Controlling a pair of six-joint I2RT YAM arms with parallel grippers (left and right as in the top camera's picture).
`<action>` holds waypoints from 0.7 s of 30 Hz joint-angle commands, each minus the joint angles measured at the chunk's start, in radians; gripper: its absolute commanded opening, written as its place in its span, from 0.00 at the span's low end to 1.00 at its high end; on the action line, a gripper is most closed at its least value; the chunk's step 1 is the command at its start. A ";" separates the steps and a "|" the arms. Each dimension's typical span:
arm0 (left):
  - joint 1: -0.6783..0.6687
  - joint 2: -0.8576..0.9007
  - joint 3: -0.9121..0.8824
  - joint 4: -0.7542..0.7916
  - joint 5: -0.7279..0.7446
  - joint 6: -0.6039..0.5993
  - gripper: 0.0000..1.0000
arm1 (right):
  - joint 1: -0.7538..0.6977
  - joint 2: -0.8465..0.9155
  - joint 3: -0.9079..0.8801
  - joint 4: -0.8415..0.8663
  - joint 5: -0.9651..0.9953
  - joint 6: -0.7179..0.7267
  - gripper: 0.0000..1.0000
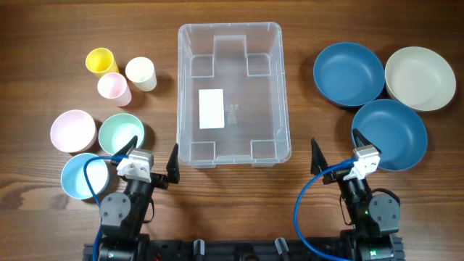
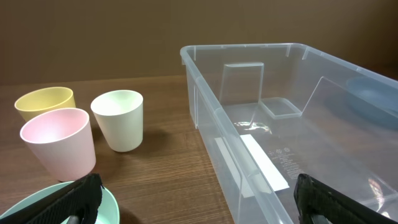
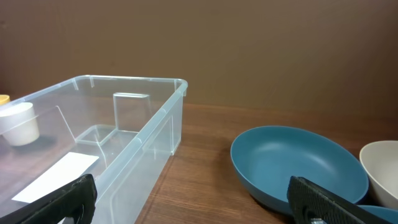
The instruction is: Pack container
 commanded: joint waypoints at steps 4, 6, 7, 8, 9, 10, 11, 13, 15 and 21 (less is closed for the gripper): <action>-0.005 0.001 -0.008 0.000 0.019 -0.006 1.00 | -0.004 -0.003 -0.001 0.003 -0.040 0.079 1.00; -0.005 0.001 -0.008 0.000 0.019 -0.006 1.00 | -0.004 0.011 -0.001 0.003 -0.039 0.270 1.00; -0.005 0.001 -0.008 0.000 0.019 -0.006 1.00 | -0.004 0.023 -0.001 0.003 -0.039 0.345 1.00; -0.005 0.001 -0.008 0.000 0.019 -0.006 1.00 | -0.004 0.037 -0.001 0.003 -0.039 0.393 1.00; -0.005 0.001 -0.008 0.000 0.019 -0.006 1.00 | -0.004 0.054 -0.001 0.003 -0.039 0.418 1.00; -0.005 0.001 -0.008 0.000 0.019 -0.006 1.00 | -0.004 0.081 -0.001 0.005 -0.039 0.470 1.00; -0.005 0.001 -0.008 0.000 0.019 -0.006 1.00 | -0.004 0.106 -0.001 0.005 -0.039 0.533 1.00; -0.005 0.001 -0.008 0.000 0.019 -0.006 1.00 | -0.004 0.159 -0.001 0.007 -0.058 0.570 1.00; -0.005 0.001 -0.008 0.000 0.019 -0.005 1.00 | -0.004 0.208 0.014 0.001 -0.095 0.555 1.00; -0.005 0.001 -0.008 0.000 0.019 -0.005 1.00 | -0.004 0.482 0.458 -0.349 0.043 0.352 1.00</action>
